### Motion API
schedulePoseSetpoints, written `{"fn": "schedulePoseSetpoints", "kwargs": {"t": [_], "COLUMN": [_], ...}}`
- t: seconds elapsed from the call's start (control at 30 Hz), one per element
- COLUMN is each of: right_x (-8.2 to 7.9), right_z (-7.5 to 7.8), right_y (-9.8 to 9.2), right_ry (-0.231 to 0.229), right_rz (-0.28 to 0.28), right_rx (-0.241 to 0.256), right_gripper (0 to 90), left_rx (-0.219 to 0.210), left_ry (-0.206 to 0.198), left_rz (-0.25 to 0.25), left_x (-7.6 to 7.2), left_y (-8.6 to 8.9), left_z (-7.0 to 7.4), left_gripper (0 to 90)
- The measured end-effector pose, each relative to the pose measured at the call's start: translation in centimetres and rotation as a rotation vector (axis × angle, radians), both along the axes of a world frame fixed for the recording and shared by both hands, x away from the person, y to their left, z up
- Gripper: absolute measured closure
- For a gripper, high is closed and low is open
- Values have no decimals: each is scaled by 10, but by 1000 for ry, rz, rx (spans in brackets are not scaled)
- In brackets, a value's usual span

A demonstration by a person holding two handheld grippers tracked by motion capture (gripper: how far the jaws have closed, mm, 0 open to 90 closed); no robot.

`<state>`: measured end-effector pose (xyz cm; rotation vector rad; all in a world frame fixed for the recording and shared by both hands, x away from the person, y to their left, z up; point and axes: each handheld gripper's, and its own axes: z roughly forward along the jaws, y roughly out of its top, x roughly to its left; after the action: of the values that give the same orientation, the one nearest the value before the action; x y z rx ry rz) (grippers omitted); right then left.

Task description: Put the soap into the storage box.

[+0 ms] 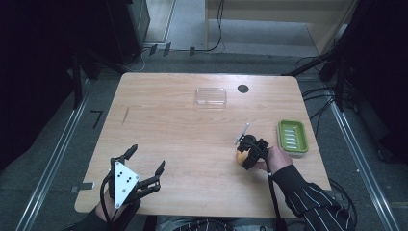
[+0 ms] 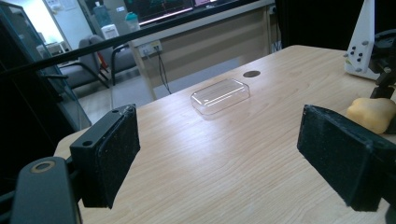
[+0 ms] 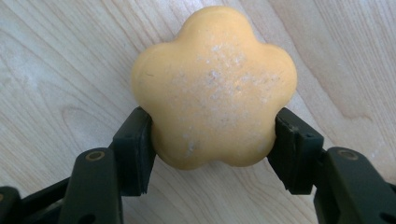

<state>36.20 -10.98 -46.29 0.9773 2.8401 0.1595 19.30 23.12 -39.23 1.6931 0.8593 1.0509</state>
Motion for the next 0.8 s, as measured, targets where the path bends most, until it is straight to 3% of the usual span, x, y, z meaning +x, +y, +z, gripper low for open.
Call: {"fn": "schedulePoseSetpoints", "kwargs": {"t": [0.8], "right_x": [-6], "right_z": [20], "right_y": [-10], "right_ry": [-86], "right_rz": [-41], "right_rx": [25], "right_gripper": [406], "left_rx": [2], "left_ry": [0], "left_rz": [1], "left_x": [0], "left_y": [0], "left_z": [0], "left_gripper": [135]}}
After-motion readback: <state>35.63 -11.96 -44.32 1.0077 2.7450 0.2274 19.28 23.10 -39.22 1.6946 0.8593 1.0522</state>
